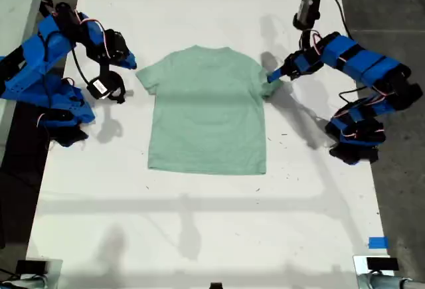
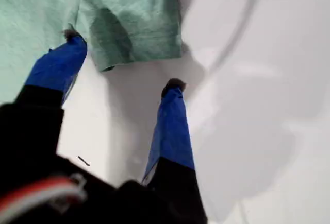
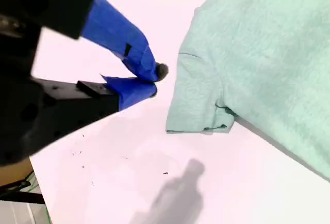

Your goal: Fold t-shirt

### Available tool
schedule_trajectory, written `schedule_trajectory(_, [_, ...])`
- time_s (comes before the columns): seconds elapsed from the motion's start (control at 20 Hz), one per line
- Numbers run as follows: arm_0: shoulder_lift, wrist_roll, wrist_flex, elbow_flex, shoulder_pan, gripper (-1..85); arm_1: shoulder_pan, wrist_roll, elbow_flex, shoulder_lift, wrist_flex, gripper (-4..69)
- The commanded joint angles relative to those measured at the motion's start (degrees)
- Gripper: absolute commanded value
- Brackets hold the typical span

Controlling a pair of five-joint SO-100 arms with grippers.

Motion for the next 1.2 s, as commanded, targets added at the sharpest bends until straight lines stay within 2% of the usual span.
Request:
schedule_trajectory(0.0, [-0.1, 0.2, -1.2, 0.0, -0.9, 2.1, 2.0, -2.0, -0.5, -2.6, -5.1, 33.8])
schedule_trajectory(0.25, [-0.2, 0.2, -2.0, 1.2, -1.0, 2.1, 3.3, -3.0, -3.0, -12.3, -9.8, 34.0])
schedule_trajectory(0.6, [-0.7, 0.7, -2.8, 2.2, -1.7, 2.3, 1.8, -2.9, -7.0, -18.8, -9.8, 30.4])
schedule_trajectory(0.75, [-1.1, 0.9, -3.2, 2.4, -1.8, 2.4, 1.8, -2.9, -7.8, -19.7, -9.3, 23.0])
schedule_trajectory(0.9, [-1.1, 1.1, -3.2, 2.8, -2.0, 2.5, 1.8, -2.3, -10.8, -22.8, -6.8, 2.7])
schedule_trajectory(1.15, [-0.9, 1.4, -3.2, 3.2, -2.2, 2.5, 1.5, -0.9, -15.4, -26.9, -2.5, -1.1])
